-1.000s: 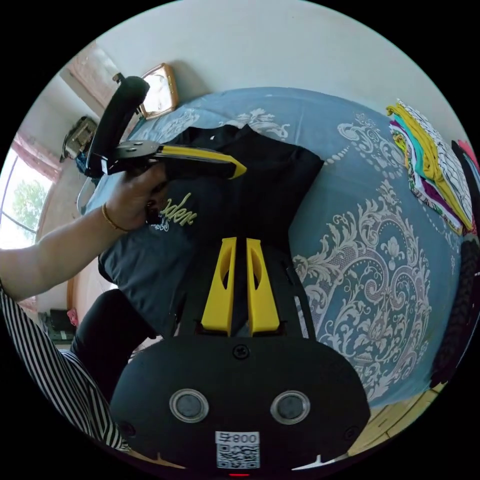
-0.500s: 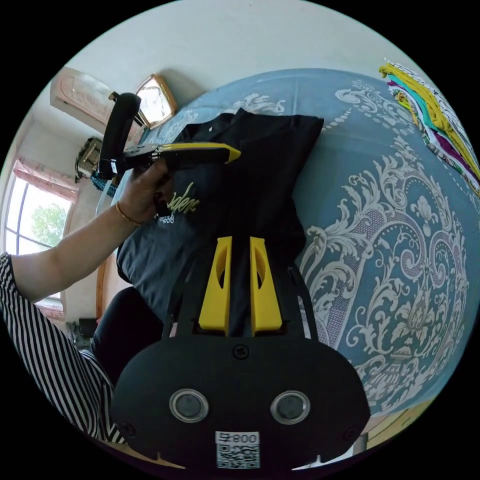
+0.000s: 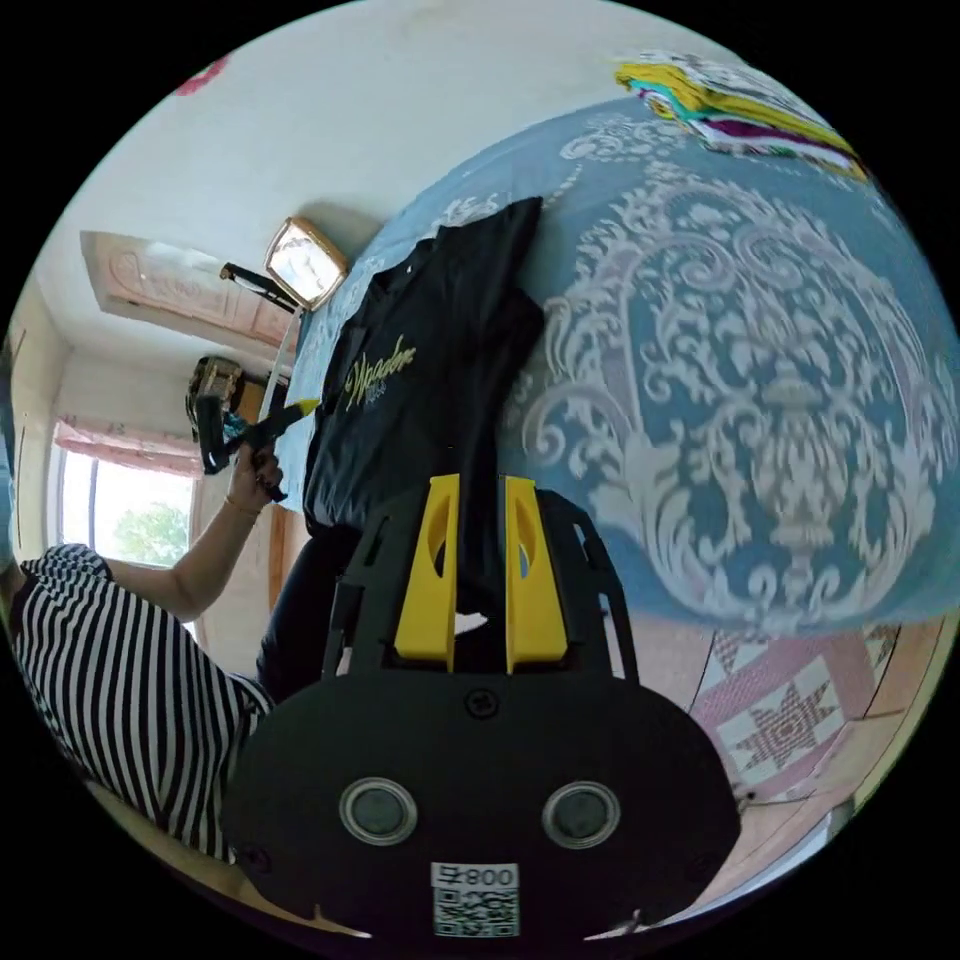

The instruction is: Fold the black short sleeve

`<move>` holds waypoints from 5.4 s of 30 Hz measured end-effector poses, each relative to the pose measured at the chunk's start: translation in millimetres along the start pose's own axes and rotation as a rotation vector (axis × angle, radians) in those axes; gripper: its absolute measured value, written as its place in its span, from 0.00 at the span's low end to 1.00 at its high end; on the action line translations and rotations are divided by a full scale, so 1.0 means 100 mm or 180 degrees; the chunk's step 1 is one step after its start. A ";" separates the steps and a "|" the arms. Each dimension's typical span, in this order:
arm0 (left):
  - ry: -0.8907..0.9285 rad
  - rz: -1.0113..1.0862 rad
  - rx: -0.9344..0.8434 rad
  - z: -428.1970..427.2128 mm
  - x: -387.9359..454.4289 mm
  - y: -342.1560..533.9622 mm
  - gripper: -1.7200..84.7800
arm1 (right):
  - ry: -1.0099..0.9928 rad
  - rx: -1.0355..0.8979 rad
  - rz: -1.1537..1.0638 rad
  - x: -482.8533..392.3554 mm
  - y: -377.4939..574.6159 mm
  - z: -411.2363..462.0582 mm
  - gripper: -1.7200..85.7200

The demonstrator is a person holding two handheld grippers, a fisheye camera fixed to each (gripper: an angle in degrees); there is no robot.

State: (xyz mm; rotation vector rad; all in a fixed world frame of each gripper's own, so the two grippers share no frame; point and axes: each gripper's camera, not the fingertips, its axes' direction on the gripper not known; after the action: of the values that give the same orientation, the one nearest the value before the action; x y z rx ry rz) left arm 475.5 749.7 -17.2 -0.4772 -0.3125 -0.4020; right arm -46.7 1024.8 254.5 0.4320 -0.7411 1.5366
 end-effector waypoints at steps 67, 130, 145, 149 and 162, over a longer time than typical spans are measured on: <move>0.1127 -0.1085 0.0234 -3.91 -0.22 3.51 0.03 | -0.1112 -0.0330 -0.0174 0.93 1.90 -0.14 0.03; 0.1692 -0.1521 0.0558 -4.65 0.10 4.22 0.02 | -0.2147 -0.0016 0.0453 1.62 2.92 -0.60 0.05; 0.2003 -0.1375 0.0940 -4.23 -0.15 3.23 0.03 | -0.2414 0.0269 0.0059 0.93 1.59 -1.15 0.03; 0.2043 -0.1364 0.1029 -4.03 -0.33 2.71 0.03 | -0.2431 0.0289 0.0104 0.78 0.89 -1.15 0.03; 0.0766 -0.1961 0.0194 -2.34 -1.27 0.40 0.04 | -0.1127 -0.0366 0.0485 0.37 -2.00 -0.32 0.10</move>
State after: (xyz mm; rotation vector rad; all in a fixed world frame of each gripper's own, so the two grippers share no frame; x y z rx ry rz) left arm 427.9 703.0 -277.5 -0.2594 -0.2320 -1.0379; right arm 149.6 1069.0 295.7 0.5801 -1.1540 1.5675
